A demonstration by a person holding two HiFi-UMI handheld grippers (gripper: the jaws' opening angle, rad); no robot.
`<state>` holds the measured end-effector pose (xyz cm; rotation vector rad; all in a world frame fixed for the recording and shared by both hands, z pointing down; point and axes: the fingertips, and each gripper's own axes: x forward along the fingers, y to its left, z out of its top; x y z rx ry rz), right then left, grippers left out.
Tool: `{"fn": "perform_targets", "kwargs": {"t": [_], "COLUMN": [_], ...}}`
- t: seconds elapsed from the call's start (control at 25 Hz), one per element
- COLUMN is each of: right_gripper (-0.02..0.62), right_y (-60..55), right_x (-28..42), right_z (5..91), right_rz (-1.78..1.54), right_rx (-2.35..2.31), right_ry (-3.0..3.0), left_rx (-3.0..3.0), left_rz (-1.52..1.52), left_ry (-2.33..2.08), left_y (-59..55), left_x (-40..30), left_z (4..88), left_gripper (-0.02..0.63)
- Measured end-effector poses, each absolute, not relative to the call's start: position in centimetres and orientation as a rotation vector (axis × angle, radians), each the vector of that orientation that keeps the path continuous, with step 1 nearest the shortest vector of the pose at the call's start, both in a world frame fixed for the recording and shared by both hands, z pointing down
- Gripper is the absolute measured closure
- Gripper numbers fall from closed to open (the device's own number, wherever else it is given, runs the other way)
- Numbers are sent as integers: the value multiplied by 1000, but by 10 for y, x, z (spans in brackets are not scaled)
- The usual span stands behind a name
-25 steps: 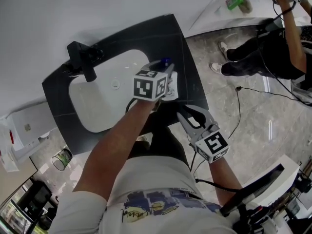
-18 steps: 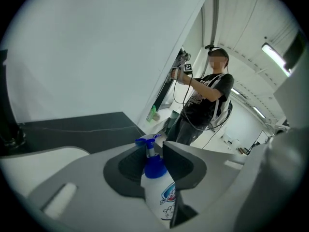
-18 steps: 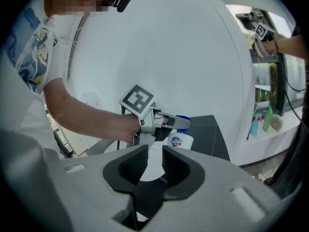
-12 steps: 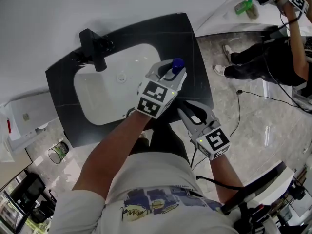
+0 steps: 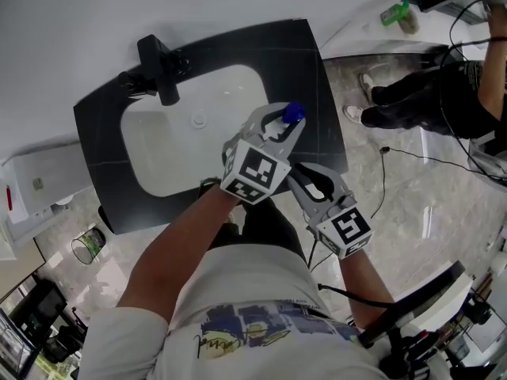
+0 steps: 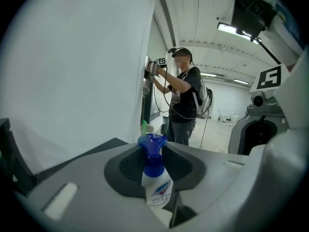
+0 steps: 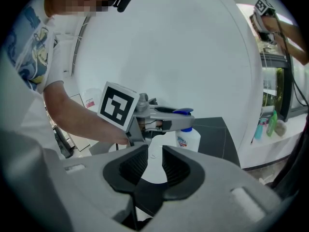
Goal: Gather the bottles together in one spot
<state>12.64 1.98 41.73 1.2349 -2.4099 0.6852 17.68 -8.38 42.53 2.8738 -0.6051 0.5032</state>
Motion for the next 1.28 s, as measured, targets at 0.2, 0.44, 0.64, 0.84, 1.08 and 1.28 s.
{"fn": "perform_targets", "kwargs": {"t": [0.2, 0.44, 0.64, 0.84, 1.08, 1.28], "right_gripper": [506, 506, 506, 506, 506, 506], "right_y": [25, 28, 27, 22, 19, 11], "right_x": [123, 103, 70, 41, 13, 2], "right_z": [414, 413, 411, 408, 409, 410], "right_rz": [662, 632, 601, 569, 552, 541], "right_rx": [1203, 1130, 1026, 941, 844, 806], "right_ry": [-2410, -2425, -2467, -2495, -2508, -2505], "left_rx": [2872, 2827, 2785, 2739, 2664, 2582], "left_rz": [465, 371, 341, 350, 357, 329], "left_ry": [-652, -777, -944, -1116, -1331, -1489], "left_y": [-81, -79, -84, -97, -120, -147], "left_x": [160, 112, 46, -28, -119, -179], "left_z": [414, 393, 381, 375, 370, 360], "left_gripper": [508, 508, 508, 508, 508, 508]}}
